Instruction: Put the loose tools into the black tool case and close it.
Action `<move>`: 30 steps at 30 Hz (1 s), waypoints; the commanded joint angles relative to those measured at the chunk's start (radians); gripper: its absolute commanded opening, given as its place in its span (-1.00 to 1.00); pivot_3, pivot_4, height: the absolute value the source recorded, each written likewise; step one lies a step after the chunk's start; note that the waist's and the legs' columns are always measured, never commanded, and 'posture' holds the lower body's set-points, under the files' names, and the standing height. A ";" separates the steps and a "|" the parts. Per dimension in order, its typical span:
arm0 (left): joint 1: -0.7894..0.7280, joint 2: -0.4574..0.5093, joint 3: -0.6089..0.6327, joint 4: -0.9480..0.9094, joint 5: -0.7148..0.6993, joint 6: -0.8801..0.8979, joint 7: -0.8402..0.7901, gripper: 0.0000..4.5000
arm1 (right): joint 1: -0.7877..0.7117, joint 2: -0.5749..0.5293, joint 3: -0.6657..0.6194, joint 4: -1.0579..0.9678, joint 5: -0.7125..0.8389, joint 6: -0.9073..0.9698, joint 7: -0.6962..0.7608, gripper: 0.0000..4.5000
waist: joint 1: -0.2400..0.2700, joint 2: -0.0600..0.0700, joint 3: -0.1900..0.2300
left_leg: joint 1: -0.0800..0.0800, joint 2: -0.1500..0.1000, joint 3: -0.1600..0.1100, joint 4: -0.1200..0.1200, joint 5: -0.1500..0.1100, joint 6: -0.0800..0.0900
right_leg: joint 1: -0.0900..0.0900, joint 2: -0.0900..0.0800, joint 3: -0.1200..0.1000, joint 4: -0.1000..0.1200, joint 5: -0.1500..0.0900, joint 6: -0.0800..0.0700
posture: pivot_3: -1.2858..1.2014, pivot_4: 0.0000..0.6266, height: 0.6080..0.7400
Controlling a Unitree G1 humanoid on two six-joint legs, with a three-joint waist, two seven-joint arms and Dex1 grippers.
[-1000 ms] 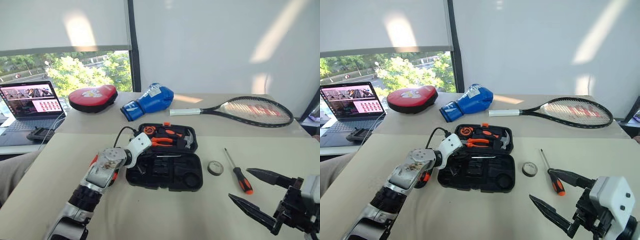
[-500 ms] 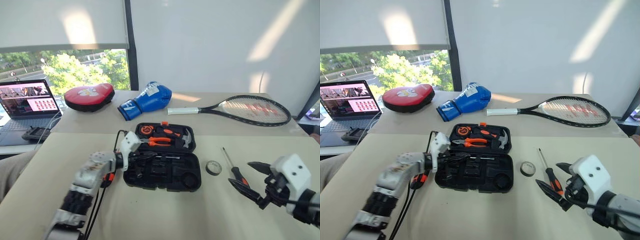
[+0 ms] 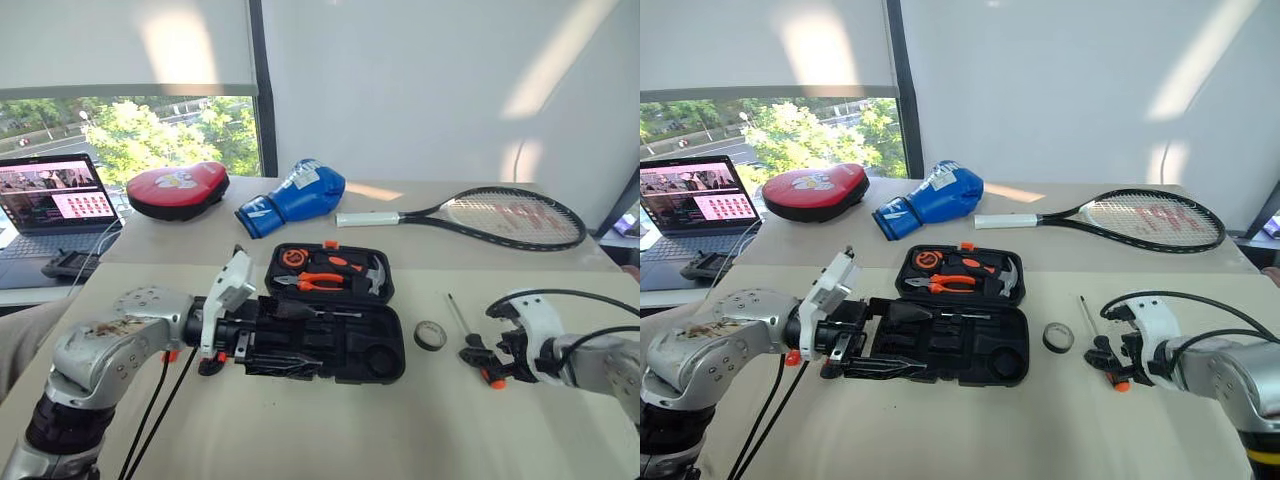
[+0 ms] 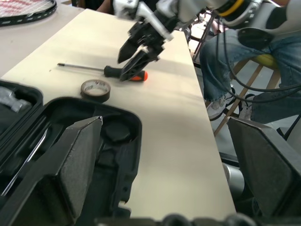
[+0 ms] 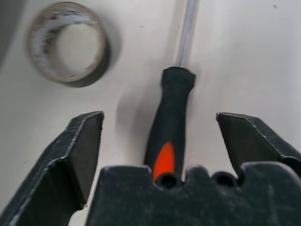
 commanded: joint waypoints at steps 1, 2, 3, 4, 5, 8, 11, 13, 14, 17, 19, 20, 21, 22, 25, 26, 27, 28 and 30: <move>0.018 0.016 0.053 -0.051 -0.056 0.015 0.044 1.00 | -0.030 -0.025 0.038 0.022 -0.066 -0.041 0.044 0.31 | -0.003 0.000 0.000 | 0.000 0.000 0.000 0.000 0.000 0.000 | 0.000 0.000 0.000 0.000 0.000 0.000 | 0.03 -0.52 1.00; 0.026 0.017 0.060 -0.055 -0.066 0.017 0.055 1.00 | -0.028 -0.033 0.045 0.019 -0.076 -0.064 0.066 0.16 | -0.005 0.000 0.000 | 0.001 0.000 0.001 0.000 0.000 -0.001 | 0.000 0.000 0.000 0.000 0.000 0.001 | 0.03 -0.52 1.00; 0.040 0.024 0.063 -0.060 -0.055 -0.001 0.057 1.00 | -0.020 -0.050 0.047 0.001 -0.086 -0.079 0.086 0.01 | -0.005 0.000 0.000 | 0.001 0.000 0.001 0.000 0.000 -0.001 | 0.000 0.000 0.000 0.000 0.000 0.001 | 0.03 -0.52 1.00; 0.053 0.030 0.062 -0.065 -0.043 -0.020 0.054 1.00 | -0.008 -0.067 0.047 -0.019 -0.097 -0.103 0.108 -0.11 | -0.005 0.000 0.000 | 0.001 0.000 0.000 0.000 0.000 -0.001 | 0.000 0.000 0.000 0.000 0.000 0.001 | 0.03 -0.52 1.00; 0.063 0.032 0.070 -0.066 -0.057 -0.020 0.053 1.00 | 0.009 -0.075 0.035 -0.044 -0.112 -0.162 0.136 -0.30 | -0.005 0.001 0.000 | 0.001 0.000 0.001 0.000 0.000 -0.001 | 0.000 0.000 0.000 0.000 0.000 0.001 | 0.03 -0.52 1.00; 0.088 0.027 0.102 -0.067 -0.084 -0.022 0.085 1.00 | 0.030 -0.102 -0.017 -0.104 -0.106 -0.218 0.204 -0.61 | -0.005 0.000 0.000 | 0.001 0.000 0.001 0.000 0.001 -0.001 | 0.000 0.000 0.000 0.000 -0.001 0.002 | 0.03 -0.52 1.00; 0.161 0.014 0.186 -0.055 -0.103 -0.079 0.078 1.00 | -0.080 -0.137 0.027 -0.186 -0.088 -0.245 0.299 -0.62 | -0.008 0.002 0.001 | 0.001 0.000 0.001 0.000 0.001 -0.002 | 0.000 0.000 0.001 0.001 0.000 0.002 | 0.03 -0.52 1.00; 0.211 0.040 0.249 -0.043 -0.135 -0.089 0.029 1.00 | -0.194 -0.127 0.131 -0.213 -0.108 -0.284 0.373 -0.62 | -0.024 0.003 0.003 | 0.002 0.001 0.002 -0.001 0.001 -0.003 | -0.001 0.001 0.002 0.001 0.000 0.002 | 0.03 -0.52 1.00; 0.230 0.055 0.280 -0.039 -0.160 -0.085 0.007 1.00 | -0.242 -0.114 0.193 -0.213 -0.135 -0.312 0.408 -0.62 | -0.032 0.003 0.003 | 0.002 0.001 0.002 -0.001 0.002 -0.004 | -0.002 0.002 0.002 0.001 0.000 0.002 | 0.03 -0.52 1.00; 0.306 0.110 0.347 -0.037 -0.164 -0.107 -0.062 1.00 | -0.411 -0.041 0.430 -0.119 -0.276 -0.435 0.537 -0.63 | -0.032 0.000 0.005 | 0.005 0.004 0.001 -0.003 0.003 -0.006 | -0.001 0.005 0.000 0.001 -0.001 0.000 | 0.03 -0.52 1.00; 0.337 0.131 0.371 -0.034 -0.168 -0.113 -0.074 1.00 | -0.487 0.002 0.532 -0.044 -0.356 -0.501 0.604 -0.63 | -0.028 0.000 0.006 | 0.005 0.005 0.001 -0.004 0.003 -0.006 | -0.001 0.007 0.000 0.001 -0.001 -0.002 | 0.03 -0.52 1.00; 0.360 0.139 0.392 -0.041 -0.177 -0.108 -0.074 1.00 | -0.536 0.041 0.596 0.032 -0.415 -0.558 0.641 -0.63 | -0.024 0.001 0.007 | 0.005 0.005 0.001 -0.004 0.003 -0.006 | -0.001 0.007 0.000 0.002 -0.001 -0.002 | 0.03 -0.52 1.00; 0.381 0.145 0.412 -0.049 -0.187 -0.099 -0.065 1.00 | -0.582 0.081 0.658 0.112 -0.476 -0.620 0.676 -0.63 | -0.023 0.001 0.008 | 0.004 0.004 0.001 -0.004 0.004 -0.008 | -0.001 0.006 -0.001 0.002 -0.001 -0.002 | 0.03 -0.52 1.00; 0.403 0.150 0.430 -0.060 -0.197 -0.093 -0.059 1.00 | -0.621 0.122 0.700 0.182 -0.517 -0.662 0.704 -0.63 | -0.022 0.002 0.010 | 0.004 0.004 0.002 -0.003 0.004 -0.008 | -0.002 0.006 0.000 0.002 0.000 -0.002 | 0.03 -0.52 1.00; 0.435 0.154 0.464 -0.080 -0.222 -0.090 -0.032 1.00 | -0.675 0.194 0.745 0.287 -0.569 -0.718 0.776 -0.63 | -0.018 0.002 0.013 | 0.001 0.002 0.001 -0.002 0.004 -0.008 | -0.003 0.004 0.000 0.002 0.000 -0.002 | 0.03 -0.52 1.00; 0.444 0.157 0.472 -0.087 -0.225 -0.091 -0.024 1.00 | -0.680 0.208 0.750 0.300 -0.580 -0.726 0.797 -0.63 | -0.017 0.001 0.013 | 0.001 0.002 0.001 -0.002 0.004 -0.008 | -0.003 0.003 -0.001 0.002 0.000 -0.002 | 0.03 -0.52 1.00; 0.454 0.160 0.480 -0.093 -0.227 -0.092 -0.017 1.00 | -0.685 0.227 0.750 0.312 -0.588 -0.724 0.808 -0.63 | -0.018 0.001 0.013 | 0.001 0.002 0.001 -0.002 0.004 -0.008 | -0.002 0.003 -0.002 0.002 0.000 -0.002 | 0.03 -0.52 1.00; 0.462 0.162 0.486 -0.097 -0.233 -0.090 -0.010 1.00 | -0.688 0.243 0.748 0.320 -0.596 -0.724 0.815 -0.63 | -0.019 0.001 0.013 | 0.001 0.002 0.000 -0.002 0.004 -0.008 | -0.003 0.002 -0.002 0.001 0.000 -0.002 | 0.03 -0.52 1.00; 0.476 0.167 0.493 -0.104 -0.238 -0.091 0.002 1.00 | -0.689 0.268 0.745 0.325 -0.612 -0.735 0.838 -0.63 | -0.019 0.002 0.013 | 0.001 0.002 0.000 -0.003 0.004 -0.009 | -0.004 0.002 -0.003 0.001 0.000 -0.002 | 0.03 -0.52 1.00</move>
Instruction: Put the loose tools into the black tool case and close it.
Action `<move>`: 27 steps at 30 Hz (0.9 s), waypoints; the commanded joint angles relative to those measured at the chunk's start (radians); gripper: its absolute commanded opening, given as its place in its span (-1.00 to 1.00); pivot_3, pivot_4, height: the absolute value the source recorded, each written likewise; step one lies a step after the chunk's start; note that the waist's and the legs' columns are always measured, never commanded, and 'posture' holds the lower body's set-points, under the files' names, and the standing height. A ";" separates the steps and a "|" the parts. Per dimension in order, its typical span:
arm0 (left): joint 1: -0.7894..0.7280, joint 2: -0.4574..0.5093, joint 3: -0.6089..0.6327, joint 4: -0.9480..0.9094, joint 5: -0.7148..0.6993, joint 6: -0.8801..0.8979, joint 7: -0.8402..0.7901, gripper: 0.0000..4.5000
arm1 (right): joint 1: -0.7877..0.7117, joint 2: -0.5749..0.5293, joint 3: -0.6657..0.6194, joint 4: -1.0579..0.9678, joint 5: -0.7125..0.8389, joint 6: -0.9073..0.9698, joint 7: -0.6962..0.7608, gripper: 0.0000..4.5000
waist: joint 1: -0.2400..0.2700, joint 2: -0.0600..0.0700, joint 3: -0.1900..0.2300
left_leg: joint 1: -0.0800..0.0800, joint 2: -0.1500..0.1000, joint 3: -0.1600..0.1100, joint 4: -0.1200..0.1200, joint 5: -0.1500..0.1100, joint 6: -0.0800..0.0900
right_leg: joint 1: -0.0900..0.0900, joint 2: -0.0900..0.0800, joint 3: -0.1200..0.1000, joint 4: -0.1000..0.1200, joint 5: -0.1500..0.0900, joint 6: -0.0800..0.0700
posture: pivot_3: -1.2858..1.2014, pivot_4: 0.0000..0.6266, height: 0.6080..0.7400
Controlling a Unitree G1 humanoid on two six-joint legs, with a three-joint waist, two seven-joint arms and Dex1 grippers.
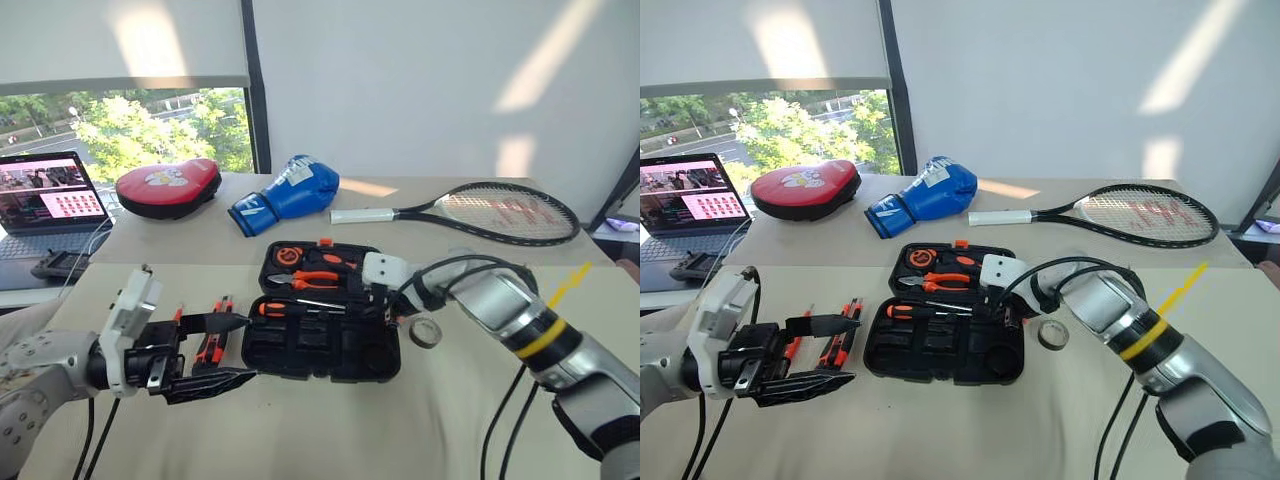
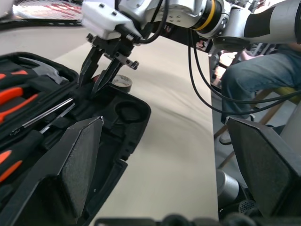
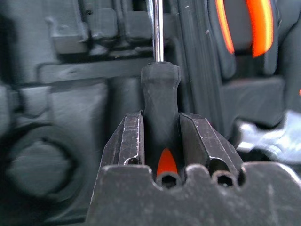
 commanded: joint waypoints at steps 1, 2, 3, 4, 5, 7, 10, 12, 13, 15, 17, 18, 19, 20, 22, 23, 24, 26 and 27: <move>0.018 0.018 0.041 -0.041 -0.030 -0.007 0.027 1.00 | -0.011 0.032 -0.016 0.001 -0.033 -0.029 0.050 -0.63 | -0.001 0.001 0.001 | -0.001 0.000 0.000 -0.001 0.000 0.000 | -0.001 0.000 0.000 0.000 0.000 0.000 | 0.03 -0.52 1.00; 0.019 0.019 0.041 -0.043 -0.036 -0.008 0.036 1.00 | -0.011 0.042 -0.020 -0.001 -0.037 -0.027 0.059 -0.63 | -0.002 0.002 0.001 | -0.001 0.000 0.000 -0.001 0.000 -0.001 | -0.001 0.000 0.000 0.000 0.000 0.000 | 0.03 -0.52 1.00; 0.020 0.020 0.042 -0.044 -0.041 -0.009 0.043 1.00 | -0.010 0.049 -0.024 -0.003 -0.041 -0.025 0.065 -0.63 | -0.002 0.002 0.001 | -0.001 0.000 0.000 -0.001 0.000 -0.001 | -0.002 0.000 0.000 0.000 0.000 0.000 | 0.03 -0.52 1.00; 0.021 0.022 0.041 -0.042 -0.044 -0.010 0.048 1.00 | -0.010 0.056 -0.030 -0.011 -0.039 -0.019 0.075 -0.63 | -0.003 0.002 0.001 | -0.001 0.000 0.000 -0.001 0.000 -0.001 | -0.002 0.000 -0.001 0.000 0.000 0.000 | 0.03 -0.52 1.00; 0.021 0.025 0.038 -0.038 -0.041 -0.011 0.052 1.00 | -0.010 0.061 -0.036 -0.026 -0.032 -0.003 0.089 -0.63 | -0.003 0.002 0.001 | -0.001 0.000 0.000 -0.001 0.000 -0.002 | -0.002 0.000 -0.001 0.000 0.000 0.000 | 0.03 -0.52 1.00; 0.012 0.030 0.027 -0.031 -0.039 -0.011 0.060 1.00 | -0.015 0.069 -0.036 -0.030 -0.039 0.022 0.099 -0.63 | -0.004 0.002 0.001 | -0.001 0.000 0.000 -0.001 0.000 -0.002 | -0.002 0.000 -0.001 0.000 0.000 0.000 | 0.03 -0.52 1.00; -0.007 0.032 0.006 -0.024 -0.040 -0.012 0.071 1.00 | -0.013 0.075 -0.014 0.002 -0.087 0.007 0.096 -0.63 | -0.007 0.002 0.001 | 0.000 0.000 0.000 -0.001 0.000 -0.002 | -0.002 0.000 -0.001 0.001 0.000 0.000 | 0.03 -0.52 1.00; -0.017 0.031 -0.005 -0.021 -0.036 -0.013 0.075 1.00 | -0.008 0.088 -0.013 0.026 -0.103 0.003 0.098 -0.63 | -0.008 0.002 0.001 | 0.000 0.000 0.000 -0.001 0.000 -0.002 | -0.002 0.000 -0.001 0.001 0.000 0.000 | 0.03 -0.52 1.00; -0.022 0.031 -0.010 -0.020 -0.033 -0.014 0.074 1.00 | -0.004 0.091 -0.009 0.038 -0.115 -0.010 0.102 -0.63 | -0.010 0.002 0.001 | 0.000 0.000 0.000 -0.001 0.000 -0.003 | -0.002 0.000 -0.001 0.001 0.000 0.000 | 0.03 -0.52 1.00; -0.022 0.031 -0.012 -0.016 -0.026 -0.017 0.070 1.00 | 0.003 0.091 0.002 0.048 -0.129 -0.026 0.129 -0.63 | -0.011 0.002 0.001 | 0.000 0.000 0.000 -0.001 0.000 -0.003 | -0.002 0.000 -0.001 0.001 0.000 0.000 | 0.03 -0.52 1.00; -0.008 0.031 -0.012 -0.012 -0.011 -0.029 0.054 1.00 | 0.011 0.084 0.020 0.050 -0.150 -0.058 0.157 -0.63 | -0.011 0.002 0.001 | 0.000 0.000 0.000 -0.001 0.000 -0.003 | -0.001 0.000 -0.001 0.001 0.000 0.000 | 0.03 -0.52 1.00; 0.000 0.030 -0.011 -0.010 -0.003 -0.035 0.046 1.00 | 0.014 0.088 0.025 0.060 -0.161 -0.071 0.160 -0.63 | -0.011 0.002 0.001 | 0.000 0.000 -0.001 -0.001 0.000 -0.003 | -0.001 0.000 -0.001 0.001 0.000 0.000 | 0.03 -0.52 1.00; 0.007 0.028 -0.011 -0.008 0.002 -0.041 0.040 1.00 | 0.016 0.093 0.026 0.072 -0.170 -0.086 0.163 -0.63 | -0.010 0.002 0.001 | 0.000 0.000 -0.001 -0.002 0.000 -0.003 | -0.001 0.000 -0.001 0.001 0.000 0.000 | 0.03 -0.52 1.00; 0.013 0.027 -0.010 -0.007 0.007 -0.046 0.034 1.00 | 0.017 0.100 0.024 0.082 -0.176 -0.103 0.165 -0.63 | -0.011 0.002 0.001 | 0.000 -0.001 -0.001 -0.002 0.000 -0.003 | -0.001 0.000 -0.001 0.001 0.000 0.000 | 0.03 -0.52 1.00; 0.027 0.024 -0.007 -0.002 0.018 -0.056 0.020 1.00 | 0.020 0.111 0.009 0.093 -0.176 -0.126 0.172 -0.18 | -0.012 0.002 0.001 | 0.001 -0.001 -0.001 -0.002 0.000 -0.003 | 0.000 0.000 -0.002 0.000 0.000 0.000 | 0.03 -0.52 1.00; 0.036 0.023 -0.005 0.001 0.023 -0.063 0.012 1.00 | 0.022 0.115 -0.002 0.095 -0.175 -0.140 0.170 -0.07 | -0.012 0.002 0.001 | 0.001 -0.001 -0.001 -0.002 0.000 -0.003 | 0.000 0.000 -0.002 0.000 0.000 0.000 | 0.03 -0.52 1.00; 0.046 0.022 -0.001 0.007 0.031 -0.071 0.004 1.00 | 0.025 0.118 -0.020 0.091 -0.174 -0.150 0.164 0.09 | -0.011 0.002 0.001 | 0.001 -0.001 -0.001 -0.002 0.000 -0.003 | 0.000 0.000 -0.002 0.000 0.000 0.000 | 0.03 -0.52 1.00; 0.072 0.017 0.007 0.022 0.048 -0.089 -0.014 1.00 | 0.035 0.109 -0.083 0.038 -0.134 -0.137 0.170 0.35 | -0.012 0.002 0.001 | 0.002 0.000 -0.001 -0.002 0.000 -0.003 | 0.000 0.000 -0.002 0.000 0.000 0.000 | 0.03 -0.52 1.00; 0.083 0.014 0.009 0.030 0.057 -0.098 -0.021 1.00 | 0.040 0.110 -0.128 0.007 -0.099 -0.120 0.175 0.35 | -0.012 0.002 0.001 | 0.002 0.000 -0.001 -0.002 0.000 -0.003 | 0.000 0.000 -0.002 0.001 0.000 0.000 | 0.03 -0.52 1.00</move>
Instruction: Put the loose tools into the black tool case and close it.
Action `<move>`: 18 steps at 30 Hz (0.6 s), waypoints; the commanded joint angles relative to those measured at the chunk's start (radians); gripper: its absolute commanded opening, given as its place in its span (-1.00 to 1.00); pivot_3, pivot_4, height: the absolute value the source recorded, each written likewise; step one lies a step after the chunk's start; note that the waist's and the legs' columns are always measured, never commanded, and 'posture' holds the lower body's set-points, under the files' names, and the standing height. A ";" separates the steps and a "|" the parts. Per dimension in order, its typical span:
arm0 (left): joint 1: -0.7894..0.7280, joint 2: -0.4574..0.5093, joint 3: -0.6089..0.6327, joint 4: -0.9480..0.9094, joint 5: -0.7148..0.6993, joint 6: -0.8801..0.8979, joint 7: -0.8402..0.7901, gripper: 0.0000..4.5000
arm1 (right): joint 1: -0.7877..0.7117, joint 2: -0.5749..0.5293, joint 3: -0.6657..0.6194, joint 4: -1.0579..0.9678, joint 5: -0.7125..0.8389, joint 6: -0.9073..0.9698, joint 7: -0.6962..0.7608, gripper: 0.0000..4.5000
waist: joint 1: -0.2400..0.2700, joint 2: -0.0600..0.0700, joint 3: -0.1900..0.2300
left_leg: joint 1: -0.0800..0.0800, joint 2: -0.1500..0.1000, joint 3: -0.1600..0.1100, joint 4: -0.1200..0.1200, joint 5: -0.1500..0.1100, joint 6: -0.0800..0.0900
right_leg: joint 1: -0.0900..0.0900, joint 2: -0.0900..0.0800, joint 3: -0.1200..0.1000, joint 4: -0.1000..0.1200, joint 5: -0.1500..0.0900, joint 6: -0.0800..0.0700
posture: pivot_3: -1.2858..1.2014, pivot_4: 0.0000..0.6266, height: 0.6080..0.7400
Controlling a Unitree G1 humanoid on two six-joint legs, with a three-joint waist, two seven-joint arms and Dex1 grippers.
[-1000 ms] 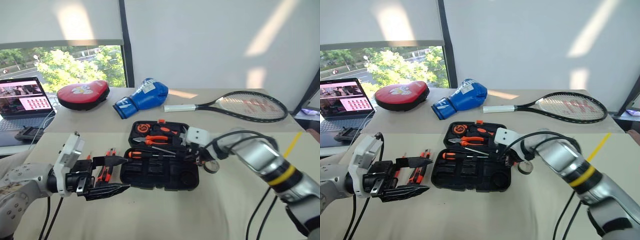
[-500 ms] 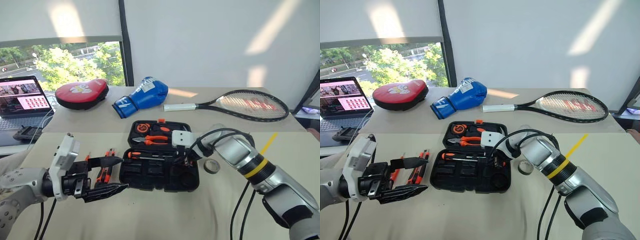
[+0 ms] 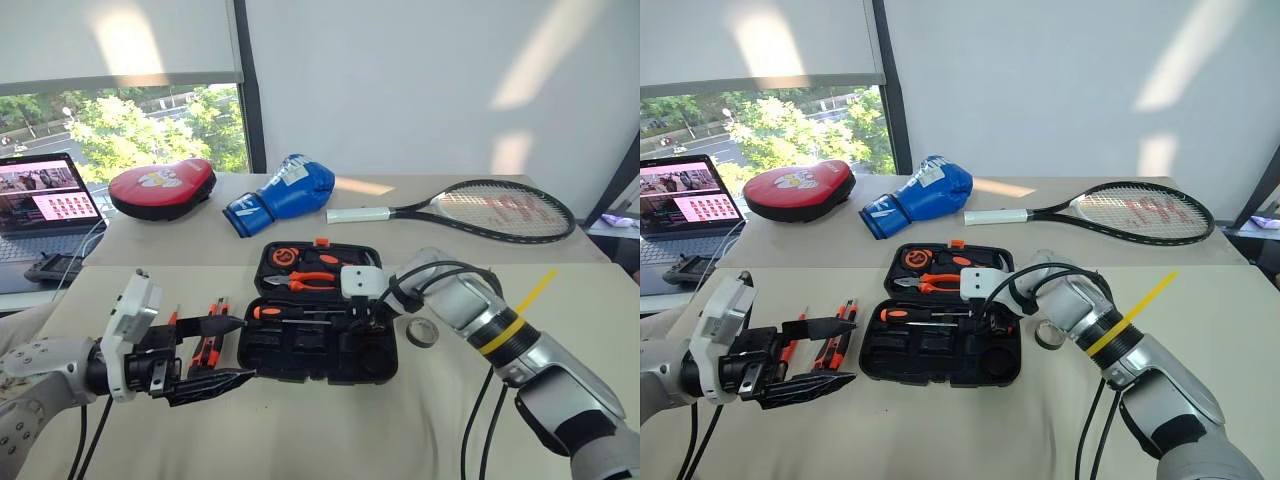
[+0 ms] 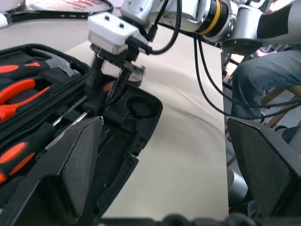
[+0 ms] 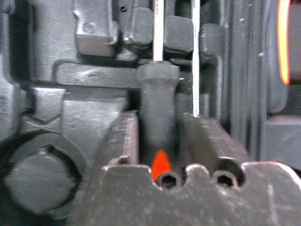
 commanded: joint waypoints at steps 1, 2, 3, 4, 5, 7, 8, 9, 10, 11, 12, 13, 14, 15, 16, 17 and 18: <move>0.031 -0.003 0.028 0.016 0.030 -0.053 -0.034 1.00 | 0.036 0.000 -0.111 -0.108 0.099 0.018 0.038 0.35 | 0.000 0.000 0.000 | 0.000 0.000 0.000 0.000 0.000 0.000 | 0.000 0.000 0.000 0.000 0.000 0.000 | 0.03 -0.52 1.00; 0.040 -0.010 0.025 0.025 0.041 -0.066 -0.037 1.00 | 0.053 0.010 -0.174 -0.150 0.150 0.041 0.028 0.35 | 0.000 0.000 0.000 | -0.001 0.000 0.000 0.000 0.000 0.000 | -0.001 0.000 0.000 0.000 0.000 0.000 | 0.03 -0.52 1.00; 0.045 -0.014 0.023 0.032 0.050 -0.075 -0.040 1.00 | 0.065 0.018 -0.214 -0.177 0.183 0.059 0.018 0.35 | 0.000 0.000 0.000 | -0.001 0.000 0.000 -0.001 0.000 -0.001 | -0.001 0.000 0.000 0.000 0.000 0.000 | 0.03 -0.52 1.00; 0.052 -0.019 0.019 0.043 0.061 -0.086 -0.044 1.00 | 0.099 0.038 -0.280 -0.226 0.249 0.070 0.002 0.35 | 0.000 0.001 0.000 | -0.001 0.001 0.000 -0.001 0.000 -0.001 | -0.002 0.000 0.000 0.000 0.000 0.000 | 0.03 -0.52 1.00; 0.062 -0.022 0.015 0.056 0.080 -0.104 -0.055 1.00 | 0.144 0.071 -0.352 -0.280 0.307 0.106 -0.047 0.24 | 0.001 0.001 0.000 | -0.001 0.001 0.000 -0.001 0.000 -0.001 | -0.002 0.000 0.000 0.000 0.000 0.000 | 0.03 -0.52 1.00; 0.074 -0.023 0.009 0.076 0.106 -0.130 -0.075 1.00 | 0.214 0.107 -0.426 -0.358 0.361 0.149 -0.116 0.01 | 0.001 0.001 0.000 | -0.001 0.002 -0.001 -0.001 0.000 -0.002 | -0.001 0.000 -0.001 0.000 0.000 0.000 | 0.03 -0.52 1.00; 0.073 -0.025 0.009 0.092 0.118 -0.143 -0.079 1.00 | 0.267 0.120 -0.433 -0.390 0.327 0.153 -0.190 -0.12 | 0.001 0.001 0.000 | -0.001 0.002 -0.001 -0.001 -0.001 -0.002 | -0.001 0.000 -0.001 0.000 0.000 0.000 | 0.03 -0.52 1.00; 0.071 -0.026 0.009 0.104 0.126 -0.152 -0.082 1.00 | 0.302 0.126 -0.434 -0.413 0.301 0.154 -0.240 -0.28 | 0.003 0.001 0.000 | -0.001 0.002 -0.001 -0.002 -0.001 -0.002 | -0.001 -0.001 -0.001 0.000 0.000 0.000 | 0.03 -0.52 1.00; 0.069 -0.027 0.009 0.115 0.130 -0.159 -0.086 1.00 | 0.354 0.148 -0.436 -0.445 0.271 0.156 -0.313 -0.44 | 0.005 0.001 0.000 | 0.000 0.002 -0.002 -0.002 -0.001 -0.002 | -0.001 -0.002 -0.001 0.000 0.000 0.000 | 0.03 -0.52 1.00; 0.068 -0.026 0.008 0.123 0.133 -0.164 -0.089 1.00 | 0.387 0.162 -0.435 -0.467 0.255 0.160 -0.364 -0.60 | 0.006 0.001 0.000 | -0.001 0.001 -0.002 -0.002 -0.002 -0.004 | -0.001 -0.002 -0.002 0.000 0.000 -0.001 | 0.03 -0.52 1.00; 0.066 -0.025 0.007 0.130 0.135 -0.169 -0.093 1.00 | 0.406 0.175 -0.434 -0.481 0.247 0.170 -0.402 -0.77 | 0.007 0.001 0.000 | -0.001 0.000 -0.002 -0.002 -0.004 -0.008 | -0.001 -0.003 -0.002 0.000 0.000 -0.001 | 0.03 -0.52 1.00; 0.065 -0.023 0.006 0.137 0.138 -0.172 -0.095 1.00 | 0.446 0.181 -0.417 -0.496 0.222 0.161 -0.440 -0.87 | 0.006 0.001 0.000 | -0.001 0.000 -0.002 -0.002 -0.004 -0.008 | -0.001 -0.003 -0.002 0.001 0.000 -0.001 | 0.03 -0.52 1.00; 0.064 -0.022 0.005 0.142 0.139 -0.174 -0.097 1.00 | 0.471 0.183 -0.402 -0.505 0.205 0.155 -0.463 -0.98 | 0.004 0.001 0.001 | -0.001 0.000 -0.002 -0.002 -0.004 -0.008 | -0.002 -0.003 -0.002 0.001 0.000 -0.001 | 0.03 -0.52 1.00; 0.060 -0.020 0.005 0.148 0.143 -0.175 -0.099 1.00 | 0.497 0.195 -0.394 -0.511 0.188 0.154 -0.499 -0.98 | 0.002 0.001 0.001 | -0.001 -0.001 -0.001 -0.001 -0.004 -0.008 | -0.002 -0.003 -0.001 0.002 0.001 -0.002 | 0.03 -0.52 1.00; 0.052 -0.018 0.003 0.153 0.142 -0.171 -0.096 1.00 | 0.519 0.206 -0.384 -0.518 0.173 0.159 -0.533 -0.98 | 0.001 0.001 0.001 | -0.001 -0.001 -0.001 -0.001 -0.003 -0.008 | -0.002 -0.002 -0.001 0.002 0.001 -0.002 | 0.03 -0.52 1.00; 0.046 -0.017 0.001 0.156 0.142 -0.168 -0.093 1.00 | 0.529 0.214 -0.380 -0.522 0.165 0.164 -0.557 -0.98 | 0.001 0.001 0.001 | 0.000 0.000 -0.001 -0.001 -0.002 -0.007 | -0.001 -0.001 -0.002 0.002 0.001 -0.002 | 0.03 -0.52 1.00; 0.038 -0.013 -0.004 0.152 0.141 -0.162 -0.088 1.00 | 0.542 0.228 -0.375 -0.515 0.150 0.170 -0.594 -0.98 | 0.001 0.001 0.001 | 0.000 0.000 -0.001 -0.001 0.000 -0.004 | -0.001 0.000 -0.002 0.002 0.001 -0.002 | 0.03 -0.52 1.00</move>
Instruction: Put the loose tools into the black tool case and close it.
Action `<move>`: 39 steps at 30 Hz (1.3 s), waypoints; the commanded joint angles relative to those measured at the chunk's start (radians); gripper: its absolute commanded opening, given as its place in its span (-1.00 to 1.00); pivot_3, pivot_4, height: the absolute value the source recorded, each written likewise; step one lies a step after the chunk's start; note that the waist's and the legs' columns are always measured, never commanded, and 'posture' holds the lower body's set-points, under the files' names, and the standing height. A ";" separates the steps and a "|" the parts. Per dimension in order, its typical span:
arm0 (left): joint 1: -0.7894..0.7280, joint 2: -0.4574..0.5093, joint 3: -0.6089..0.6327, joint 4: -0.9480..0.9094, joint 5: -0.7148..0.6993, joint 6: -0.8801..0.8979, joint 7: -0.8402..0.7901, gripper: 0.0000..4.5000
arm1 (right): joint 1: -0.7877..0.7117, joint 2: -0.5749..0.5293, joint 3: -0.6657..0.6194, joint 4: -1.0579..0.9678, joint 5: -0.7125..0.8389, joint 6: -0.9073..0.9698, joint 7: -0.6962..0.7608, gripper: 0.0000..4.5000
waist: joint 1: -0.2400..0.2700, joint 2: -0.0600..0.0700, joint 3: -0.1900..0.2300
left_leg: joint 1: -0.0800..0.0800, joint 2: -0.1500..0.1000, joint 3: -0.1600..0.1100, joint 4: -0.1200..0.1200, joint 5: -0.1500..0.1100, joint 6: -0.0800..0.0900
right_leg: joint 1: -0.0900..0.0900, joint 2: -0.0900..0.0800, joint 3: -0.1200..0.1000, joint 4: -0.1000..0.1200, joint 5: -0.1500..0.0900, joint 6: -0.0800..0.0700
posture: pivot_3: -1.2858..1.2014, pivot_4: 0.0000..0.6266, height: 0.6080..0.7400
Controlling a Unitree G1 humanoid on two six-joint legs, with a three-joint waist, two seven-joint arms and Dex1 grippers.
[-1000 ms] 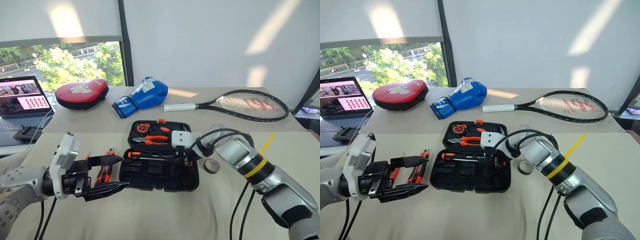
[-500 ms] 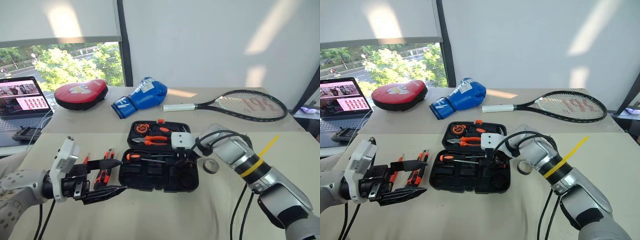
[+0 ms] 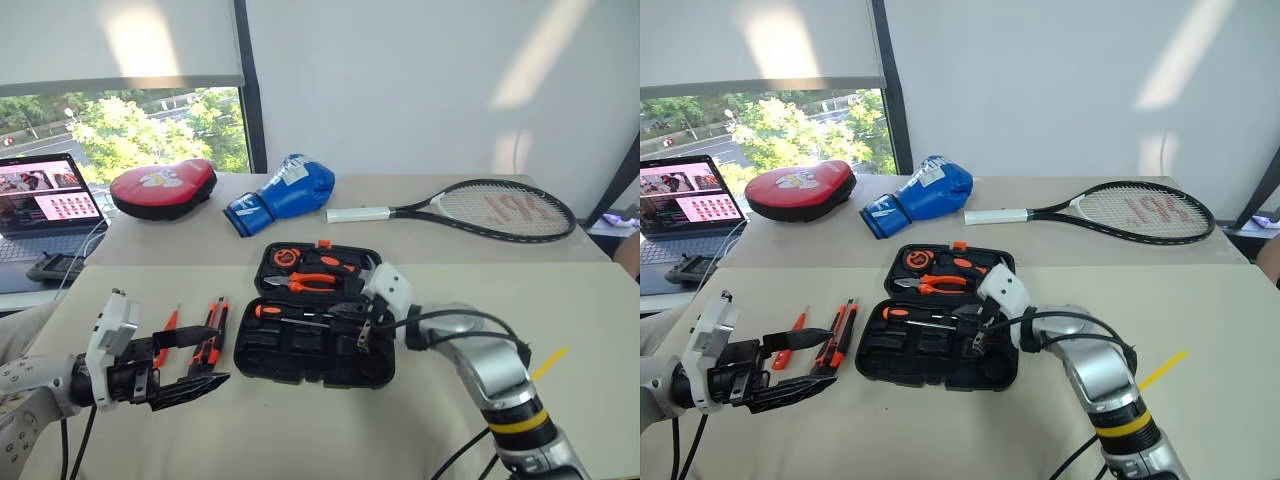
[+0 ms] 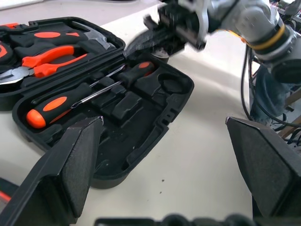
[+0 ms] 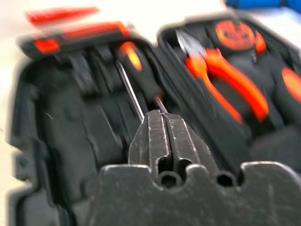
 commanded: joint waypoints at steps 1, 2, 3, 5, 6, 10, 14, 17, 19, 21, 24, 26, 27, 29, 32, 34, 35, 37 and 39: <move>-0.035 0.014 0.004 -0.017 -0.007 -0.003 0.010 1.00 | 0.022 0.040 0.014 -0.028 -0.055 0.005 -0.123 -0.98 | -0.001 0.000 0.000 | 0.000 0.000 0.000 0.000 0.000 0.000 | 0.000 0.001 0.000 0.000 0.000 0.000 | 0.03 -0.52 1.00; -0.042 0.015 0.001 -0.021 -0.011 0.004 0.016 1.00 | 0.027 0.052 0.020 -0.017 -0.070 0.006 -0.149 -0.98 | -0.001 0.000 0.000 | 0.000 0.001 0.000 0.000 0.000 -0.001 | 0.000 0.001 0.000 0.000 0.000 -0.001 | 0.03 -0.52 1.00; -0.047 0.016 -0.001 -0.024 -0.013 0.008 0.020 1.00 | 0.029 0.059 0.024 -0.010 -0.079 0.007 -0.166 -0.98 | -0.001 0.000 0.000 | 0.001 0.001 0.000 0.000 0.001 -0.001 | 0.000 0.002 0.000 0.000 0.000 -0.001 | 0.03 -0.52 1.00; -0.064 0.014 -0.011 -0.044 -0.025 0.029 0.047 1.00 | 0.061 0.039 0.130 0.008 -0.116 0.022 -0.138 -0.98 | -0.001 0.000 0.000 | 0.001 0.002 0.000 0.000 0.001 -0.001 | 0.000 0.003 0.001 0.000 0.000 -0.001 | 0.03 -0.52 1.00; -0.071 0.014 -0.014 -0.049 -0.029 0.037 0.057 1.00 | 0.070 0.028 0.169 0.013 -0.127 0.028 -0.123 -0.98 | -0.001 0.000 0.000 | 0.001 0.002 0.000 0.000 0.001 -0.001 | 0.001 0.003 0.001 0.000 0.000 -0.001 | 0.03 -0.52 1.00; -0.073 0.014 -0.017 -0.066 -0.030 0.054 0.077 1.00 | 0.040 -0.084 0.338 0.081 -0.225 -0.023 -0.018 -0.98 | -0.006 -0.002 -0.001 | 0.006 0.002 0.000 -0.001 0.000 -0.001 | 0.004 0.005 0.002 -0.001 0.000 -0.001 | 0.03 -0.52 1.00; -0.056 0.007 -0.006 -0.074 -0.016 0.051 0.100 1.00 | -0.016 -0.131 0.339 0.141 -0.259 -0.102 0.024 -0.98 | -0.002 -0.004 -0.003 | 0.014 0.004 0.000 -0.002 -0.001 -0.002 | 0.011 0.007 0.002 -0.001 -0.003 -0.004 | 0.03 -0.52 1.00; -0.019 -0.004 0.024 -0.082 -0.013 0.043 0.114 1.00 | -0.014 -0.164 0.249 0.090 -0.204 -0.208 0.070 -0.98 | 0.002 -0.004 -0.003 | 0.020 0.006 -0.001 -0.002 -0.003 -0.003 | 0.018 0.007 0.001 -0.001 -0.006 -0.006 | 0.03 -0.52 1.00; 0.013 -0.017 0.042 -0.091 -0.003 0.030 0.127 1.00 | 0.022 -0.068 0.072 0.007 0.034 -0.264 0.107 -0.98 | 0.008 -0.004 -0.003 | 0.019 0.006 -0.002 -0.002 -0.004 -0.002 | 0.017 0.007 0.001 -0.002 -0.006 -0.005 | 0.03 -0.52 1.00; 0.033 -0.025 0.055 -0.091 -0.001 0.022 0.129 1.00 | 0.040 -0.022 -0.016 -0.030 0.168 -0.324 0.163 -0.98 | 0.010 -0.004 -0.002 | 0.017 0.007 -0.003 -0.002 -0.005 -0.002 | 0.016 0.007 0.001 -0.002 -0.006 -0.005 | 0.03 -0.52 1.00; 0.049 -0.054 0.087 -0.066 0.000 0.031 0.188 1.00 | 0.036 -0.084 -0.112 -0.133 0.318 -0.186 0.227 -0.74 | 0.008 0.000 0.001 | 0.010 0.007 -0.002 -0.003 -0.005 -0.003 | 0.007 0.006 0.005 0.000 -0.006 -0.005 | 0.03 -0.52 1.00; 0.036 -0.071 0.092 -0.039 0.023 0.039 0.256 1.00 | 0.052 -0.130 -0.143 -0.189 0.389 -0.146 0.257 -0.50 | 0.011 -0.001 0.000 | 0.008 0.006 -0.002 -0.002 -0.005 -0.002 | 0.005 0.001 0.005 0.000 -0.006 -0.005 | 0.03 -0.52 1.00; 0.024 -0.078 0.090 -0.028 0.042 0.047 0.301 1.00 | 0.062 -0.155 -0.158 -0.214 0.426 -0.124 0.270 -0.33 | 0.013 -0.001 0.000 | 0.007 0.006 -0.003 -0.002 -0.006 -0.002 | 0.005 -0.001 0.004 0.000 -0.006 -0.005 | 0.03 -0.52 1.00; 0.004 -0.082 0.090 -0.010 0.053 0.096 0.391 1.00 | 0.088 -0.213 -0.201 -0.260 0.482 -0.096 0.297 -0.04 | 0.018 -0.001 0.000 | 0.007 0.006 -0.003 -0.002 -0.006 -0.002 | 0.005 -0.001 0.002 -0.001 -0.006 -0.005 | 0.03 -0.52 1.00; -0.020 -0.044 0.077 0.012 0.101 0.256 0.570 1.00 | 0.126 -0.286 -0.289 -0.318 0.592 -0.048 0.314 0.35 | 0.023 -0.002 0.000 | 0.006 0.006 -0.003 -0.002 -0.006 -0.002 | 0.004 -0.001 0.002 0.000 -0.006 -0.005 | 0.03 -0.52 1.00; -0.058 -0.043 0.065 0.027 0.103 0.335 0.638 1.00 | 0.161 -0.332 -0.353 -0.349 0.652 -0.034 0.325 0.65 | 0.024 -0.002 0.000 | 0.006 0.005 -0.003 -0.002 -0.006 -0.001 | 0.004 -0.001 0.002 0.000 -0.006 -0.005 | 0.03 -0.52 1.00; -0.075 -0.038 0.049 0.039 0.111 0.379 0.669 1.00 | 0.177 -0.345 -0.384 -0.362 0.677 -0.037 0.324 0.82 | 0.025 -0.002 0.000 | 0.006 0.005 -0.003 -0.002 -0.006 0.000 | 0.005 -0.002 0.002 -0.001 -0.006 -0.005 | 0.03 -0.52 1.00; -0.112 -0.035 0.009 0.071 0.157 0.458 0.751 1.00 | 0.213 -0.370 -0.438 -0.387 0.719 -0.043 0.325 0.97 | 0.029 -0.002 0.001 | 0.006 0.005 -0.004 -0.002 -0.007 0.000 | 0.005 -0.002 0.002 -0.001 -0.006 -0.005 | 0.03 -0.52 1.00; -0.149 -0.041 -0.016 0.094 0.185 0.525 0.810 1.00 | 0.240 -0.387 -0.468 -0.404 0.740 -0.055 0.326 0.97 | 0.028 -0.003 0.001 | 0.006 0.005 -0.003 -0.002 -0.007 0.000 | 0.005 -0.002 0.002 -0.001 -0.006 -0.005 | 0.03 -0.52 1.00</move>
